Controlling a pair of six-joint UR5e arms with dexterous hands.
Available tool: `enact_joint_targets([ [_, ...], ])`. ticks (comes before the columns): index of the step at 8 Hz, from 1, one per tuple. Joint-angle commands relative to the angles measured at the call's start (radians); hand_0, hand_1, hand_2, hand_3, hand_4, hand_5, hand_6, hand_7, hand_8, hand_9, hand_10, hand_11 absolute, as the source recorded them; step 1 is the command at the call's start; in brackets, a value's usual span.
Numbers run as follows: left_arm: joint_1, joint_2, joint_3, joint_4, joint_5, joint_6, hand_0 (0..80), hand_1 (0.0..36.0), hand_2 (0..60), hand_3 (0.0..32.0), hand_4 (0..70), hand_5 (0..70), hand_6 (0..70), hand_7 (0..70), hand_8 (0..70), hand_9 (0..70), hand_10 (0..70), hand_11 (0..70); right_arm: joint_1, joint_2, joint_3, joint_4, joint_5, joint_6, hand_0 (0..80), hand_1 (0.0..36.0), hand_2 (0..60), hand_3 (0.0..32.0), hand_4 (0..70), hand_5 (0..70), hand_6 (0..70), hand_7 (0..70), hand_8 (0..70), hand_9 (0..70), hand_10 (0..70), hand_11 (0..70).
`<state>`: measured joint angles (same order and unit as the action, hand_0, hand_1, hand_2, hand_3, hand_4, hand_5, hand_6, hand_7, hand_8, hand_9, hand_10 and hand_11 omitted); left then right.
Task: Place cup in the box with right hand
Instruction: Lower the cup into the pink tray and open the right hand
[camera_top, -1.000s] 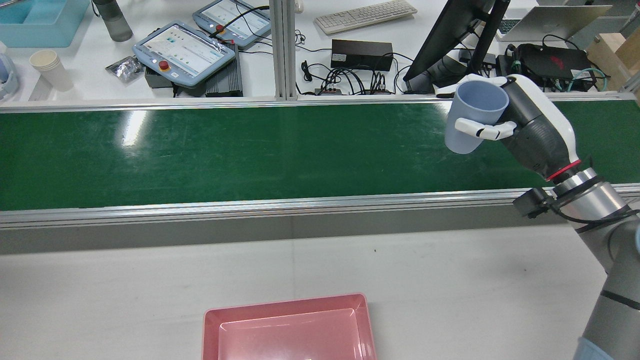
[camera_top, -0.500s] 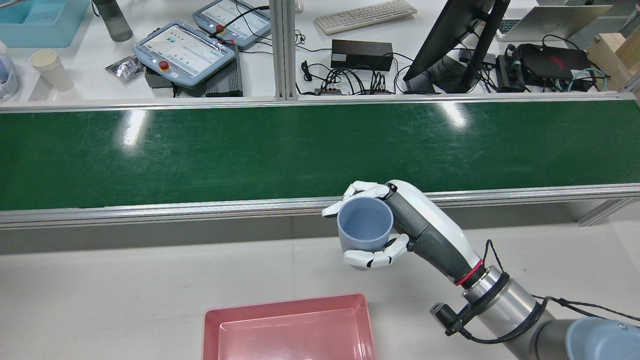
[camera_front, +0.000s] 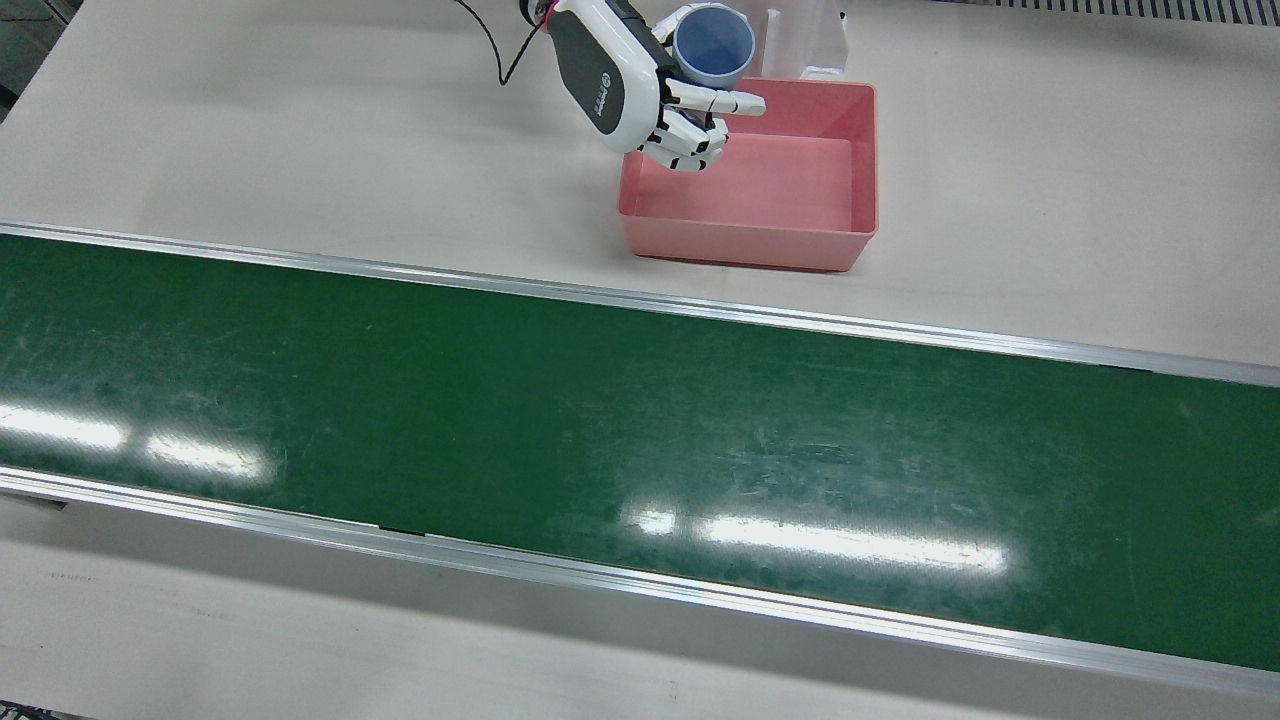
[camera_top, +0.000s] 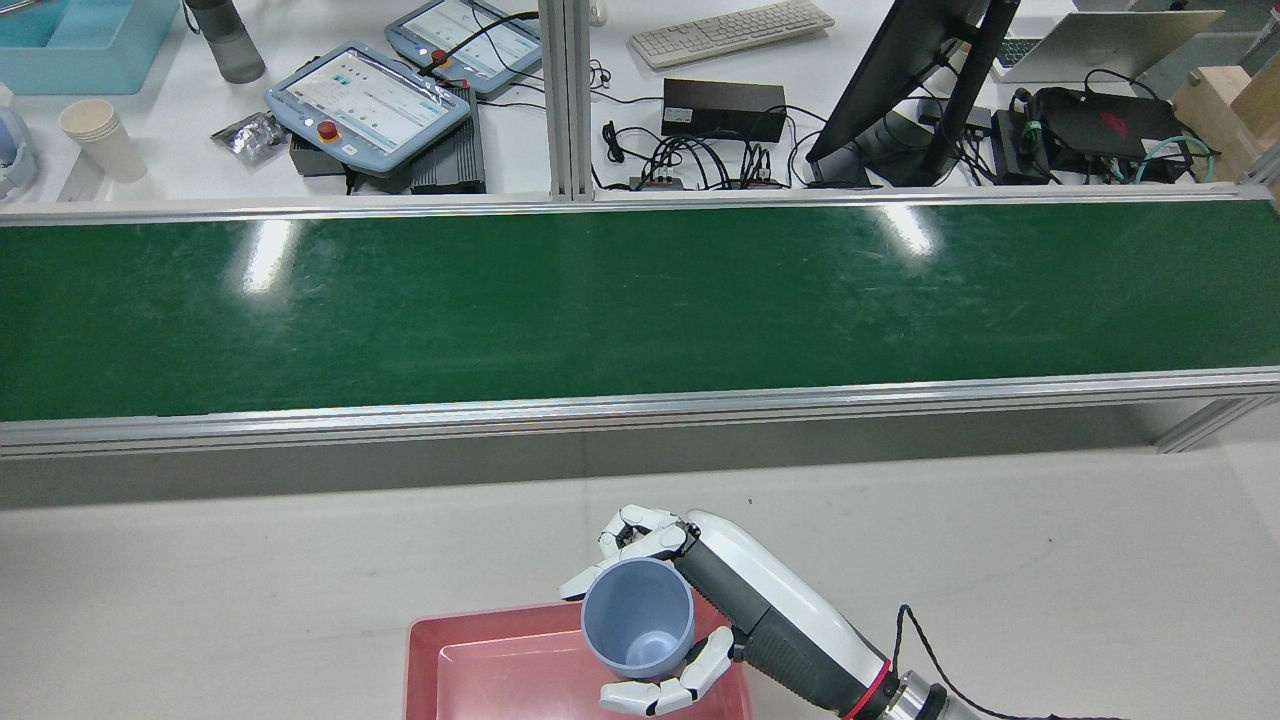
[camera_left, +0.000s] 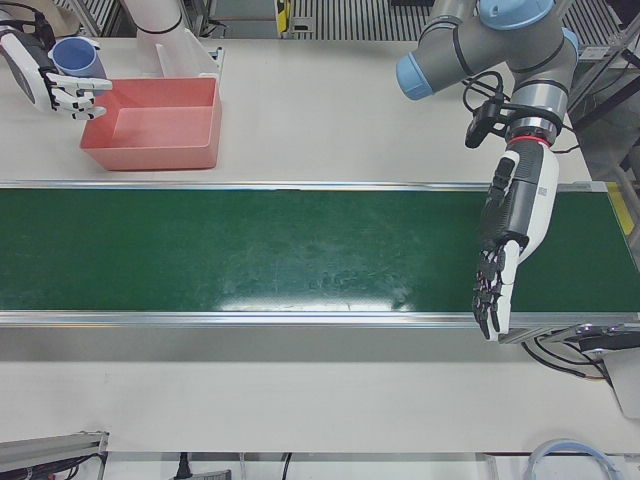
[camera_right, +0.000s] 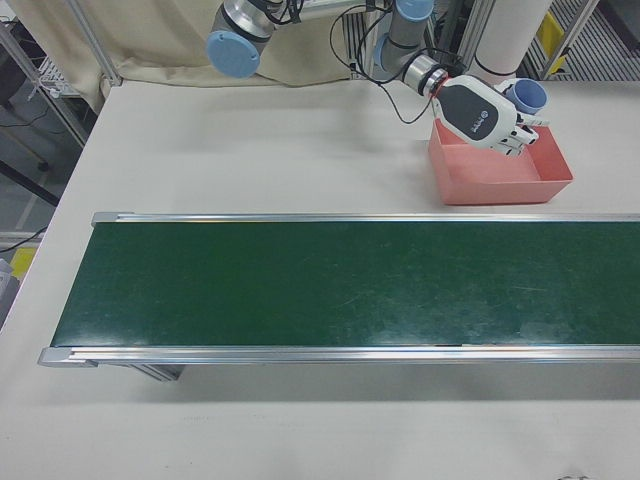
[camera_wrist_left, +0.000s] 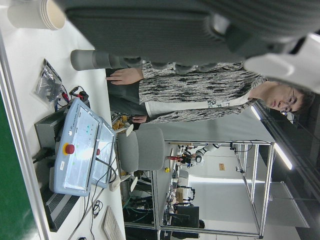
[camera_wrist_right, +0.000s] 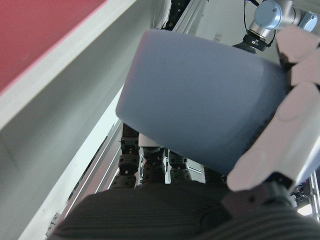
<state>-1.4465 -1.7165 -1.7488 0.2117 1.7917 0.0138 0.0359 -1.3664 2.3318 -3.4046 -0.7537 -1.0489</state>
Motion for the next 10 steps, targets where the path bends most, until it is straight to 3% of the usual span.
enact_joint_targets([
  [1, 0.000, 0.000, 0.000, 0.000, 0.000, 0.000, 0.0, 0.0, 0.0, 0.0, 0.0, 0.0, 0.0, 0.0, 0.0, 0.0, 0.0, 0.0, -0.033, 0.003, -0.089, 0.143, 0.025, -0.008, 46.9, 11.2, 0.0, 0.0, 0.0, 4.4, 0.2, 0.0, 4.1, 4.6, 0.0, 0.0],
  [4, 0.000, 0.000, 0.000, 0.000, 0.000, 0.000, 0.0, 0.0, 0.0, 0.0, 0.0, 0.0, 0.0, 0.0, 0.0, 0.0, 0.0, 0.0, -0.033, -0.002, -0.075, 0.143, 0.019, 0.030, 47.2, 12.5, 0.0, 0.0, 0.0, 5.0, 1.8, 0.8, 7.7, 8.0, 0.0, 0.0],
  [6, 0.000, 0.000, -0.002, 0.000, 0.000, 0.000, 0.0, 0.0, 0.0, 0.0, 0.0, 0.0, 0.0, 0.0, 0.0, 0.0, 0.0, 0.0, -0.022, -0.005, -0.052, 0.143, 0.016, 0.041, 46.7, 12.6, 0.0, 1.6, 0.0, 5.1, 2.0, 5.0, 8.5, 9.1, 0.0, 0.0],
  [7, 0.000, 0.000, -0.002, 0.000, 0.000, 0.000, 0.0, 0.0, 0.0, 0.0, 0.0, 0.0, 0.0, 0.0, 0.0, 0.0, 0.0, 0.0, 0.019, -0.037, 0.031, 0.136, -0.008, 0.041, 46.6, 12.7, 0.0, 2.4, 0.0, 5.1, 2.2, 6.4, 8.8, 9.6, 0.0, 0.0],
  [8, 0.000, 0.000, 0.000, 0.000, 0.000, 0.000, 0.0, 0.0, 0.0, 0.0, 0.0, 0.0, 0.0, 0.0, 0.0, 0.0, 0.0, 0.0, 0.142, -0.087, 0.094, 0.128, -0.057, 0.065, 46.6, 13.1, 0.2, 3.6, 0.0, 5.2, 2.3, 7.3, 9.1, 10.0, 0.0, 0.0],
  [9, 0.000, 0.000, 0.000, -0.002, 0.000, 0.000, 0.0, 0.0, 0.0, 0.0, 0.0, 0.0, 0.0, 0.0, 0.0, 0.0, 0.0, 0.0, 0.259, -0.123, 0.083, 0.095, -0.122, 0.201, 46.7, 13.3, 1.3, 3.4, 0.0, 5.2, 2.6, 8.7, 9.3, 10.6, 0.0, 0.0],
  [10, 0.000, 0.000, 0.000, -0.002, 0.000, 0.000, 0.0, 0.0, 0.0, 0.0, 0.0, 0.0, 0.0, 0.0, 0.0, 0.0, 0.0, 0.0, 0.347, -0.146, 0.061, -0.024, -0.156, 0.392, 46.8, 13.7, 3.8, 0.2, 0.0, 5.0, 3.7, 12.4, 9.3, 11.7, 0.0, 0.0],
])
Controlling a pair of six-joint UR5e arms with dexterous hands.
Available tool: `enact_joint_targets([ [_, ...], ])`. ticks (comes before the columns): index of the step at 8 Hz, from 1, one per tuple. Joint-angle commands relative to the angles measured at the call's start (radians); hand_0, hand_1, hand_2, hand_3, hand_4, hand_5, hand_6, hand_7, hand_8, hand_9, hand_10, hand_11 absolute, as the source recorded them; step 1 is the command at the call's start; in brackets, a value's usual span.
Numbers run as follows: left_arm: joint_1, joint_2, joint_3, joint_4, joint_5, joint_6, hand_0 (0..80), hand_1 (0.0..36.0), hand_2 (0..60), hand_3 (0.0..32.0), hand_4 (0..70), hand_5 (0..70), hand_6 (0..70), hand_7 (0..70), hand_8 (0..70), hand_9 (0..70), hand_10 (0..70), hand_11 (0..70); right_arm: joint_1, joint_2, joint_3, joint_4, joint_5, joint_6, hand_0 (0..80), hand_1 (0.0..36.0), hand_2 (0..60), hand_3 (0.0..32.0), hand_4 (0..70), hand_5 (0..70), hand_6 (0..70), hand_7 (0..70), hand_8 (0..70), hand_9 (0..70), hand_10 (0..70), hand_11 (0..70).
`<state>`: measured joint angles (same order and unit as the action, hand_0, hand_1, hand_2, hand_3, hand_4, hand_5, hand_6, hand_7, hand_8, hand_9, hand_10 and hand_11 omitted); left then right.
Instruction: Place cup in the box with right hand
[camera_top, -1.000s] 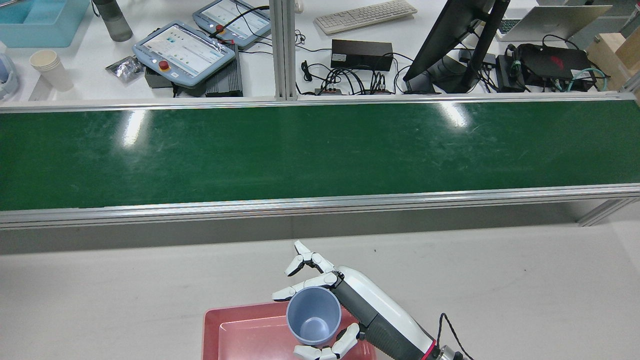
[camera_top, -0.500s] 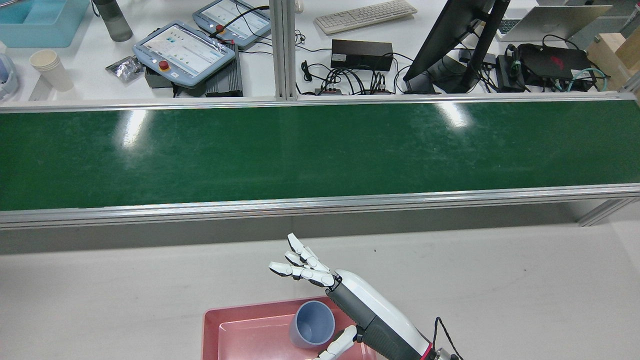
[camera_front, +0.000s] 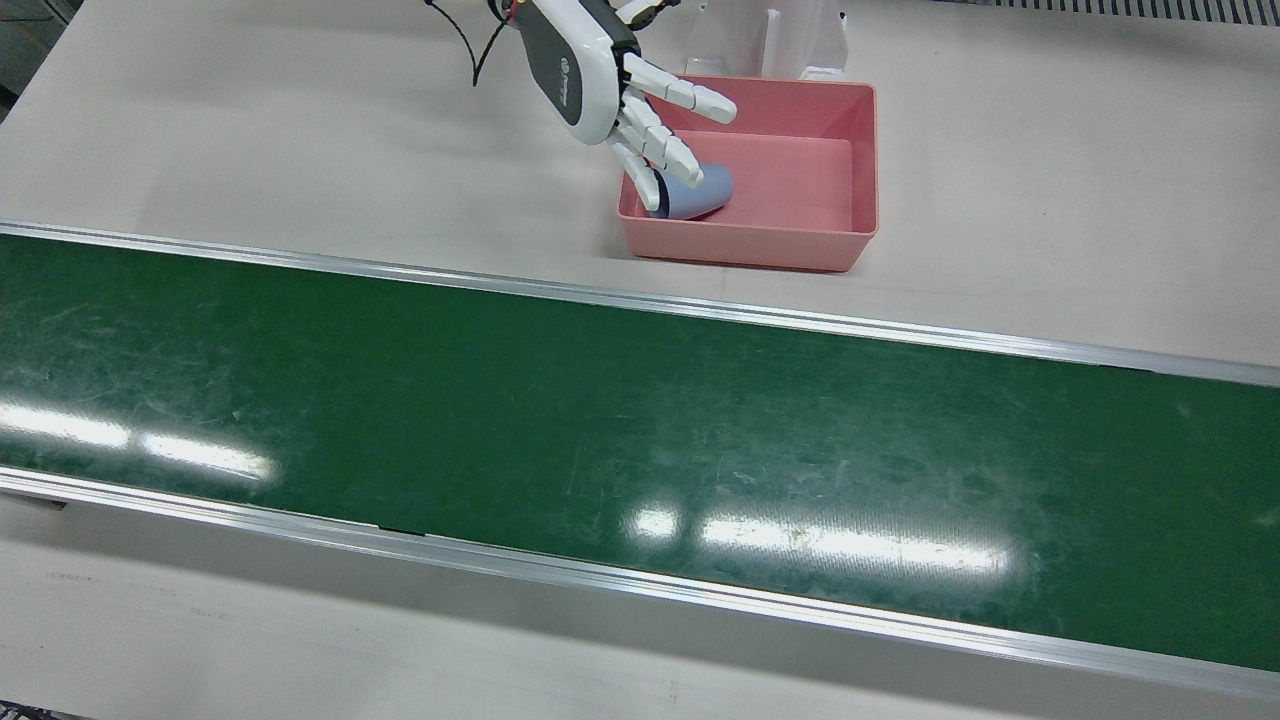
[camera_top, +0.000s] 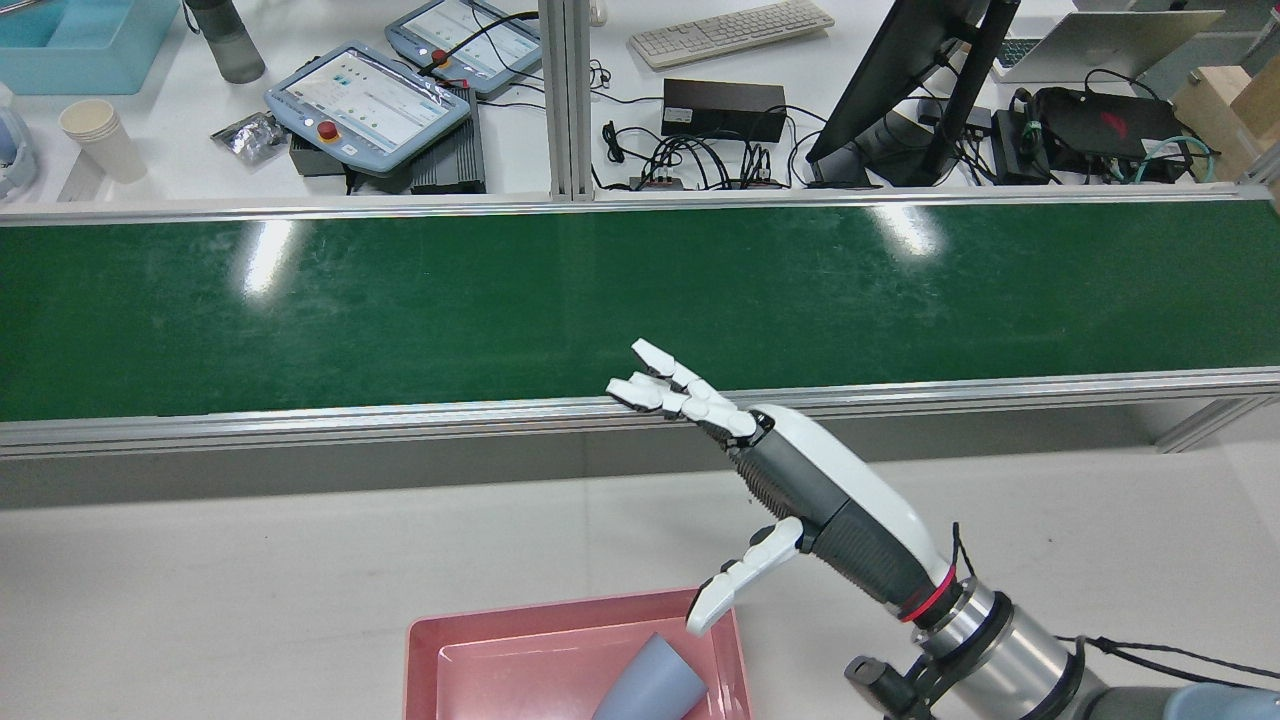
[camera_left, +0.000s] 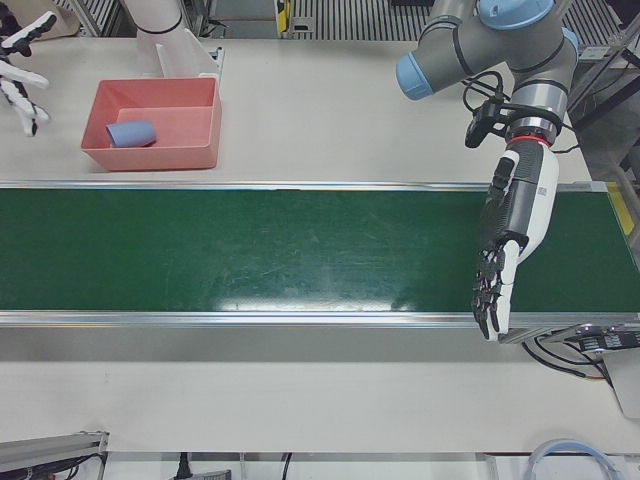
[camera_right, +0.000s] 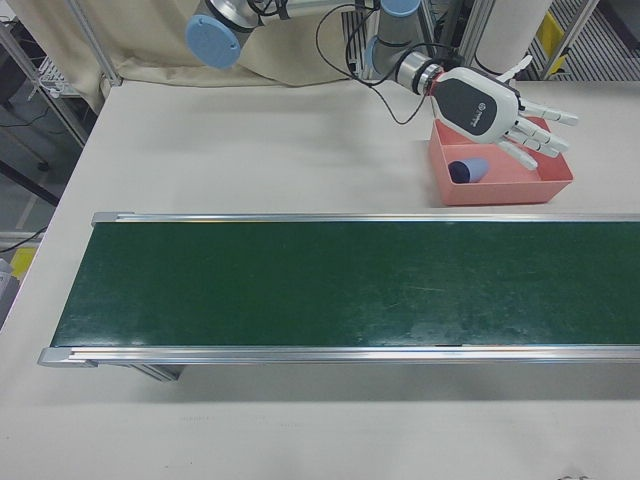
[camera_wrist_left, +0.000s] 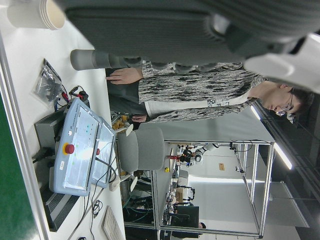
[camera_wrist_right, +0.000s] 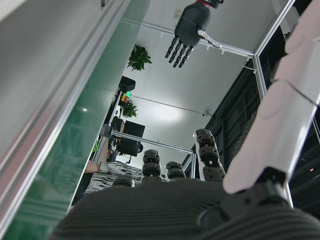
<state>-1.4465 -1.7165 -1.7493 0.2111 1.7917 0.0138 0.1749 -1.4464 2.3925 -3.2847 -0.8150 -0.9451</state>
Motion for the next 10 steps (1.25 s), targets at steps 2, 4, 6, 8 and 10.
enact_joint_targets([
  [2, 0.000, 0.000, 0.001, -0.001, 0.000, 0.000, 0.0, 0.0, 0.0, 0.0, 0.0, 0.0, 0.0, 0.0, 0.0, 0.0, 0.0, 0.0, 0.459, -0.148, -0.068, -0.227, -0.243, 0.509, 47.5, 14.5, 7.4, 0.0, 8.6, 4.7, 5.9, 21.1, 9.4, 13.6, 0.0, 0.0],
  [4, 0.000, 0.000, 0.001, -0.001, 0.000, 0.000, 0.0, 0.0, 0.0, 0.0, 0.0, 0.0, 0.0, 0.0, 0.0, 0.0, 0.0, 0.0, 0.677, -0.193, -0.143, -0.225, -0.341, 0.589, 48.0, 14.9, 2.3, 0.0, 0.0, 5.9, 4.8, 15.1, 10.3, 13.1, 0.0, 0.1],
  [6, 0.000, 0.000, 0.001, 0.001, 0.000, 0.000, 0.0, 0.0, 0.0, 0.0, 0.0, 0.0, 0.0, 0.0, 0.0, 0.0, 0.0, 0.0, 0.861, -0.224, -0.283, -0.091, -0.416, 0.672, 48.1, 15.2, 0.8, 0.0, 0.0, 6.5, 4.3, 11.9, 10.6, 12.6, 0.0, 1.3],
  [8, 0.000, 0.000, 0.001, -0.001, 0.000, 0.000, 0.0, 0.0, 0.0, 0.0, 0.0, 0.0, 0.0, 0.0, 0.0, 0.0, 0.0, 0.0, 0.966, -0.262, -0.392, 0.043, -0.435, 0.738, 47.5, 14.2, 0.2, 0.0, 0.0, 6.4, 4.0, 9.5, 11.2, 12.9, 0.0, 1.6],
  [10, 0.000, 0.000, 0.001, -0.001, 0.000, 0.000, 0.0, 0.0, 0.0, 0.0, 0.0, 0.0, 0.0, 0.0, 0.0, 0.0, 0.0, 0.0, 1.107, -0.253, -0.488, 0.056, -0.545, 0.743, 47.2, 14.6, 5.2, 0.0, 0.0, 6.0, 5.5, 17.2, 11.4, 15.2, 0.2, 1.7],
])
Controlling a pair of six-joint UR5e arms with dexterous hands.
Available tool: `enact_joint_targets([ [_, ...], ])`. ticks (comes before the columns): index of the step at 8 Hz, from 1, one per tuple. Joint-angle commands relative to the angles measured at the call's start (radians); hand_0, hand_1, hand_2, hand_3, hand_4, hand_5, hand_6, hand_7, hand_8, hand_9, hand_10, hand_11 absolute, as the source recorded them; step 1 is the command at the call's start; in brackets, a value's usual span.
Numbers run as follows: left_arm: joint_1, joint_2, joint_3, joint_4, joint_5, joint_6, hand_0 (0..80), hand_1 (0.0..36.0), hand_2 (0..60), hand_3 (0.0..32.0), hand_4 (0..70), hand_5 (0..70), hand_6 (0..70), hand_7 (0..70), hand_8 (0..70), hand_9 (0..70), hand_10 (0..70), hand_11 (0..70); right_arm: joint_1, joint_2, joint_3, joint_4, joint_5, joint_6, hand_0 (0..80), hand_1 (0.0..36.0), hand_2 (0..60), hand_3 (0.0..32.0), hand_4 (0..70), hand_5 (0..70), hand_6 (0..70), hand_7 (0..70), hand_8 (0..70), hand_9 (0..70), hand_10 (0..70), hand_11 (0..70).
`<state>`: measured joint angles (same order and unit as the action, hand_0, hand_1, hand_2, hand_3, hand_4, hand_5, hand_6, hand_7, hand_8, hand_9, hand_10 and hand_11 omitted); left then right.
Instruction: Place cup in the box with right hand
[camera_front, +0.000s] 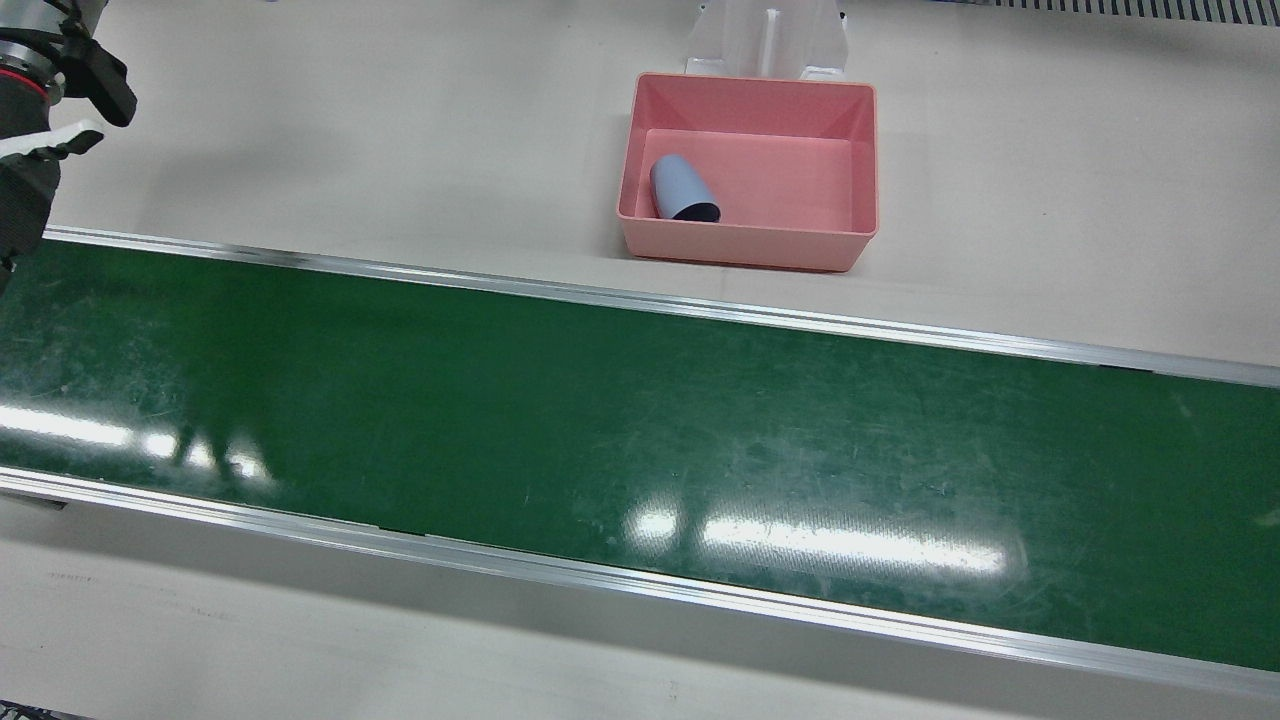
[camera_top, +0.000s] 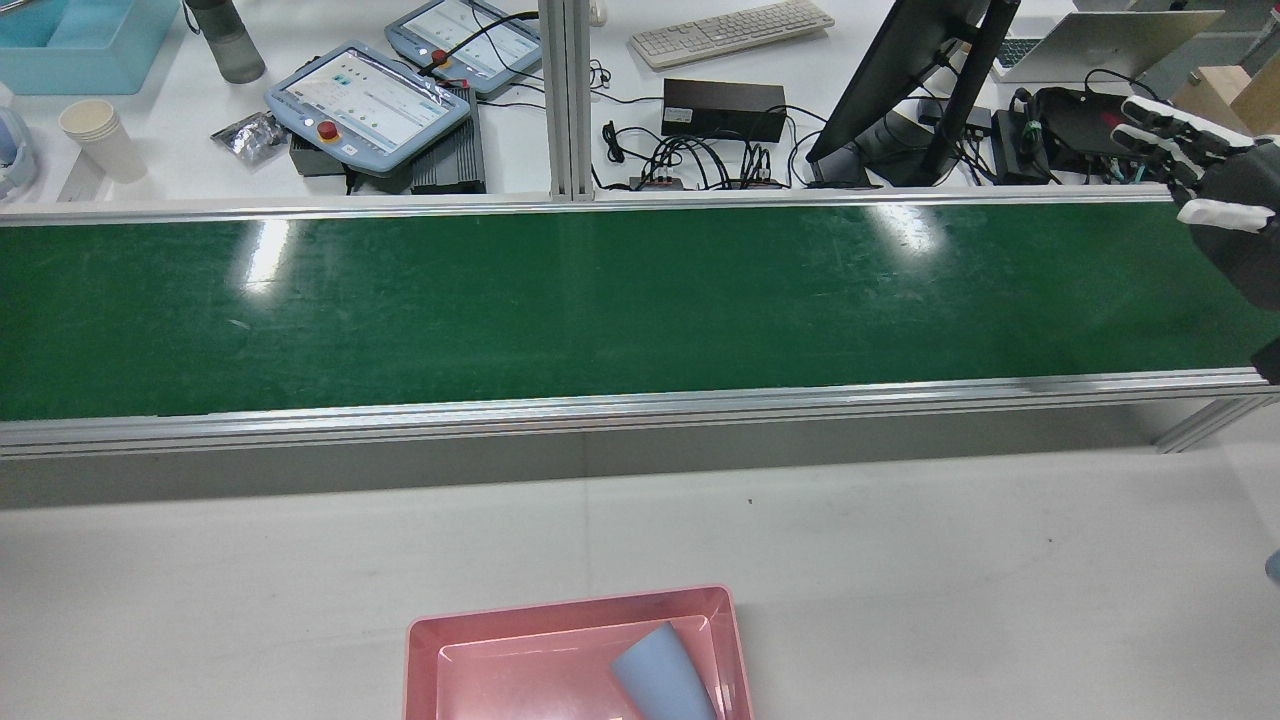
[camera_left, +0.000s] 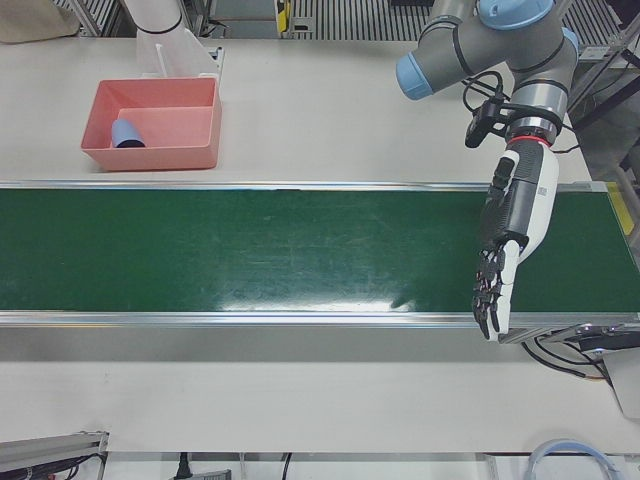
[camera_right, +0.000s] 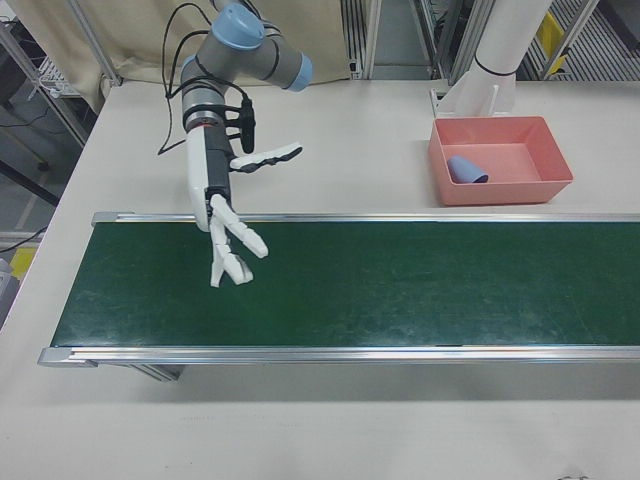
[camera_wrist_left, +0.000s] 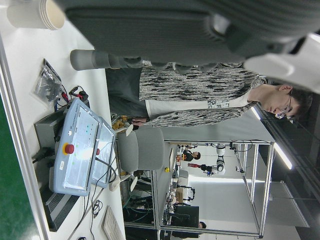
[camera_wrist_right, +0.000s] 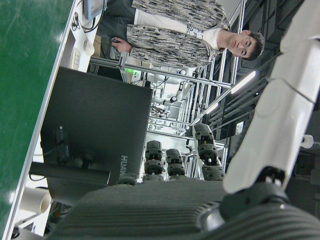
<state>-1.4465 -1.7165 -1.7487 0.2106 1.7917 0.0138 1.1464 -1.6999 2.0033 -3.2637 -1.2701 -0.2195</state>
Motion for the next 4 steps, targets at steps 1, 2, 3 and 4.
enact_joint_targets([
  [1, 0.000, 0.000, 0.000, 0.000, 0.000, 0.000, 0.0, 0.0, 0.0, 0.0, 0.0, 0.0, 0.0, 0.0, 0.0, 0.0, 0.0, 0.0, 0.168, 0.000, -0.151, 0.101, -0.101, 0.025, 47.1, 14.3, 4.8, 0.0, 0.0, 6.0, 5.7, 17.6, 11.5, 15.4, 0.5, 2.2],
  [2, 0.000, 0.000, 0.000, 0.000, 0.000, 0.000, 0.0, 0.0, 0.0, 0.0, 0.0, 0.0, 0.0, 0.0, 0.0, 0.0, 0.0, 0.0, 0.218, 0.000, -0.209, 0.140, -0.119, 0.041, 47.1, 14.3, 4.2, 0.0, 0.0, 6.0, 6.0, 18.2, 11.7, 15.6, 0.7, 2.6],
  [3, 0.000, 0.001, 0.005, -0.003, 0.000, 0.000, 0.0, 0.0, 0.0, 0.0, 0.0, 0.0, 0.0, 0.0, 0.0, 0.0, 0.0, 0.0, 0.257, -0.001, -0.225, 0.145, -0.162, 0.042, 47.3, 14.3, 5.4, 0.0, 0.0, 5.8, 6.9, 22.6, 11.9, 16.7, 0.8, 2.6],
  [4, 0.000, 0.001, 0.006, -0.003, 0.000, 0.000, 0.0, 0.0, 0.0, 0.0, 0.0, 0.0, 0.0, 0.0, 0.0, 0.0, 0.0, 0.0, 0.321, 0.002, -0.257, 0.150, -0.170, 0.037, 47.0, 14.0, 5.5, 0.0, 0.0, 5.7, 7.0, 23.4, 11.9, 16.9, 1.0, 2.9],
])
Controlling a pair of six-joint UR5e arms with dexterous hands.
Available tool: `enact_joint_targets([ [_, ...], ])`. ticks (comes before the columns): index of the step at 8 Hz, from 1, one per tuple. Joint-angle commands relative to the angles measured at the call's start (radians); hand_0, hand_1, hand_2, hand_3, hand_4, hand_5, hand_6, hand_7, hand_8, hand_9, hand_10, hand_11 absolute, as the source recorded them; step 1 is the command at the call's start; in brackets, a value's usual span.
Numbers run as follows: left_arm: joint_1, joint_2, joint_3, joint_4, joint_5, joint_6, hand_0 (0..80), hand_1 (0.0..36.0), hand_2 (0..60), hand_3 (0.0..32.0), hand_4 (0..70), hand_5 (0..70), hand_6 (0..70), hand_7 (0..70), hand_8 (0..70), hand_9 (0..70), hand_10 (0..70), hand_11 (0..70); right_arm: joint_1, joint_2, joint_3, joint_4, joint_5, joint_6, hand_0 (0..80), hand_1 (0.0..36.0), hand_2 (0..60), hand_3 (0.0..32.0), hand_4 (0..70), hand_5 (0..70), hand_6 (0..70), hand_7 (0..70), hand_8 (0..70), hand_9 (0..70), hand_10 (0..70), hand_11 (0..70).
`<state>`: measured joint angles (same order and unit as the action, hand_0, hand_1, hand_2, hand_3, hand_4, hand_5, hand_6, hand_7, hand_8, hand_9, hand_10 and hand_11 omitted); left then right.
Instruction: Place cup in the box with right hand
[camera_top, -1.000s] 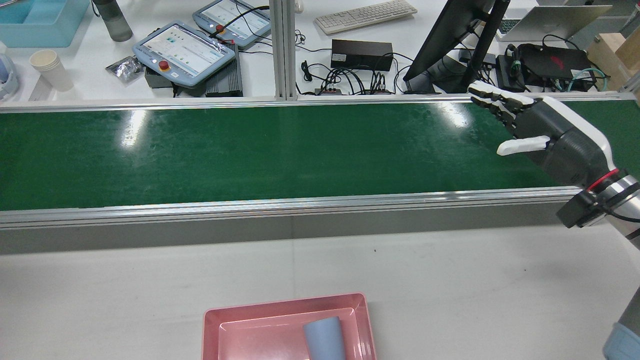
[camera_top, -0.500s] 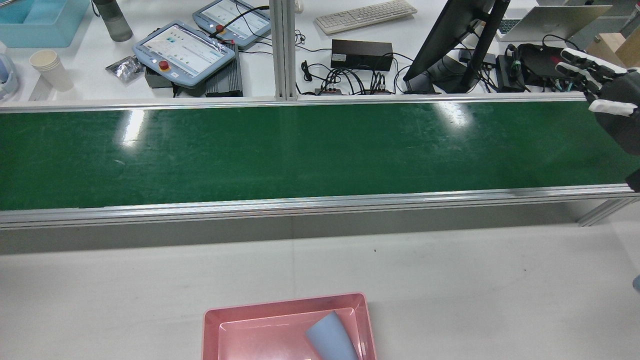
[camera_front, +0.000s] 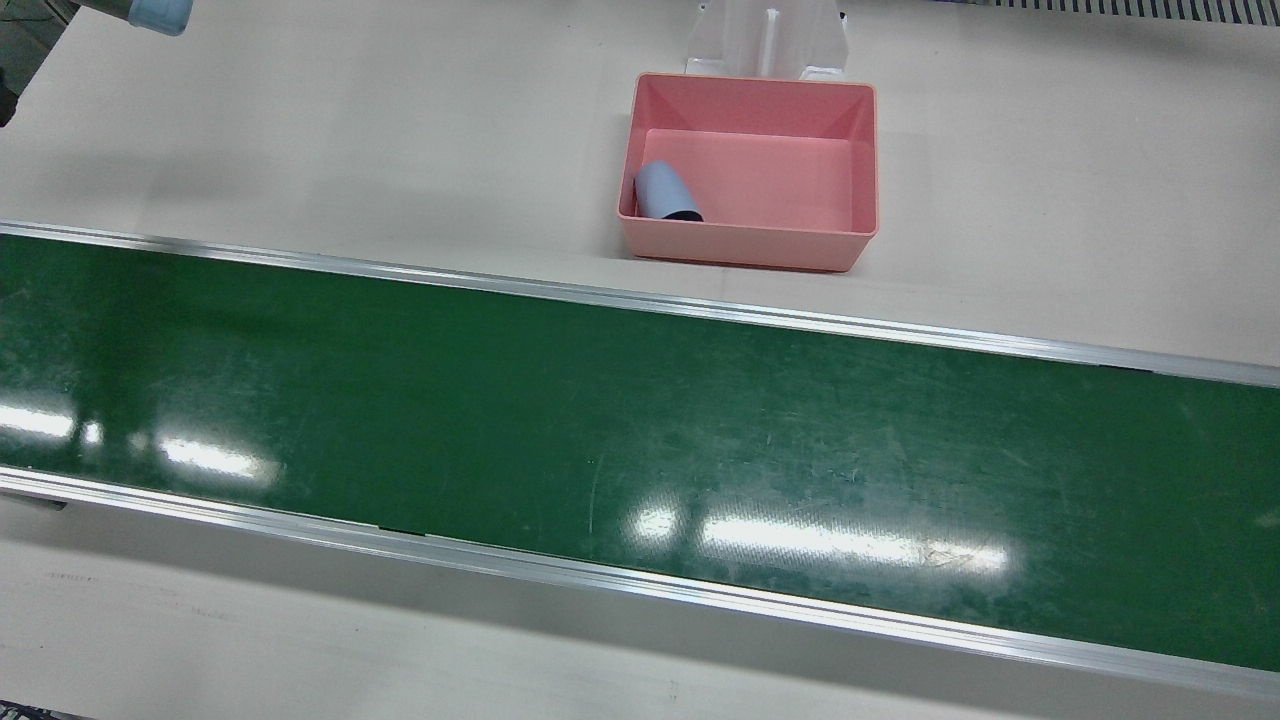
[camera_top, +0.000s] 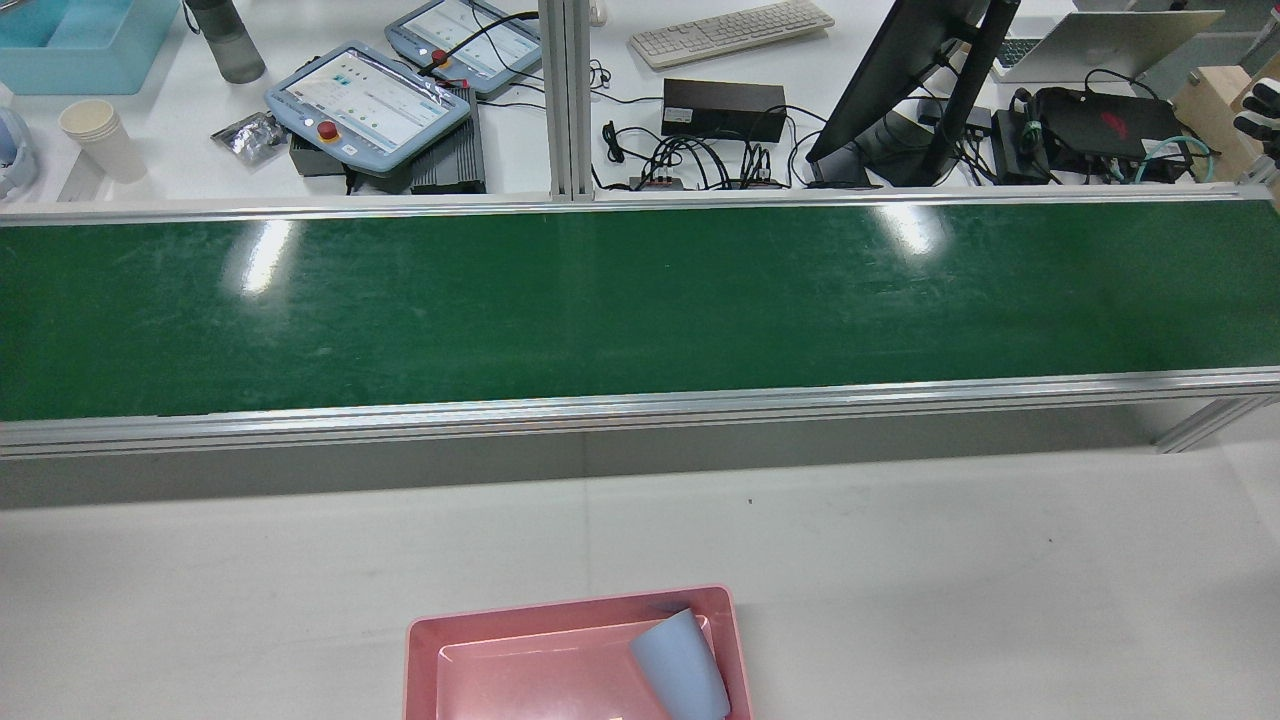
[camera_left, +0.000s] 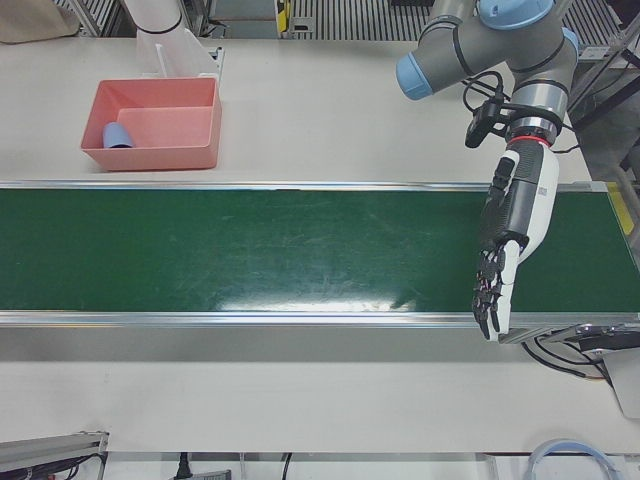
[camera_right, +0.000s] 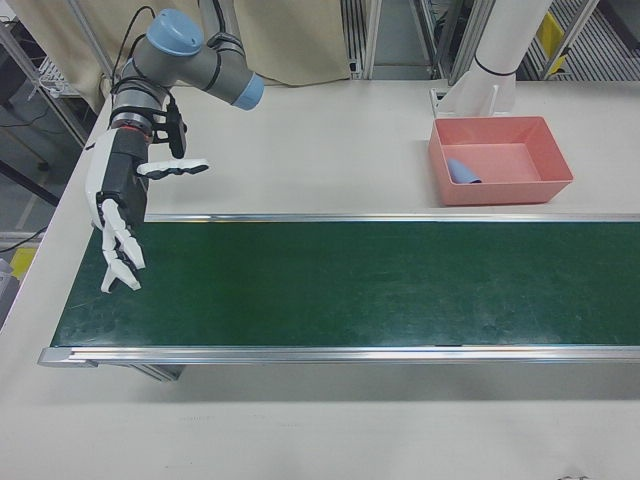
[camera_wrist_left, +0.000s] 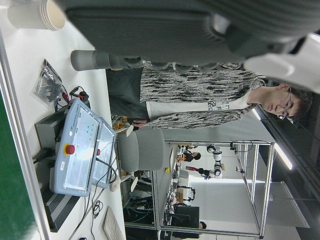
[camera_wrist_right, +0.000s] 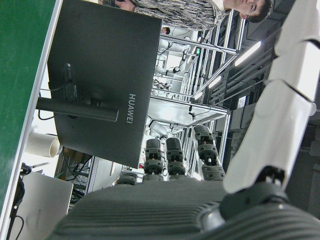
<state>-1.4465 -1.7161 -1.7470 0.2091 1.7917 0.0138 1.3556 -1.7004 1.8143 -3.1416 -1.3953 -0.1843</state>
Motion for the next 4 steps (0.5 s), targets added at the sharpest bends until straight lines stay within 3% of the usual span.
enact_joint_targets([
  [1, 0.000, 0.001, 0.003, -0.002, 0.000, 0.000, 0.0, 0.0, 0.0, 0.0, 0.0, 0.0, 0.0, 0.0, 0.0, 0.0, 0.0, 0.0, 0.138, 0.002, -0.069, 0.043, -0.068, -0.001, 47.0, 13.9, 6.4, 0.0, 0.0, 5.6, 7.3, 25.2, 12.1, 17.4, 1.0, 2.7],
  [4, 0.000, 0.001, 0.003, -0.002, 0.000, 0.000, 0.0, 0.0, 0.0, 0.0, 0.0, 0.0, 0.0, 0.0, 0.0, 0.0, 0.0, 0.0, 0.158, 0.004, -0.067, 0.043, -0.071, 0.000, 46.4, 13.0, 6.4, 0.0, 0.0, 5.4, 7.9, 27.7, 12.4, 18.2, 1.5, 3.4],
])
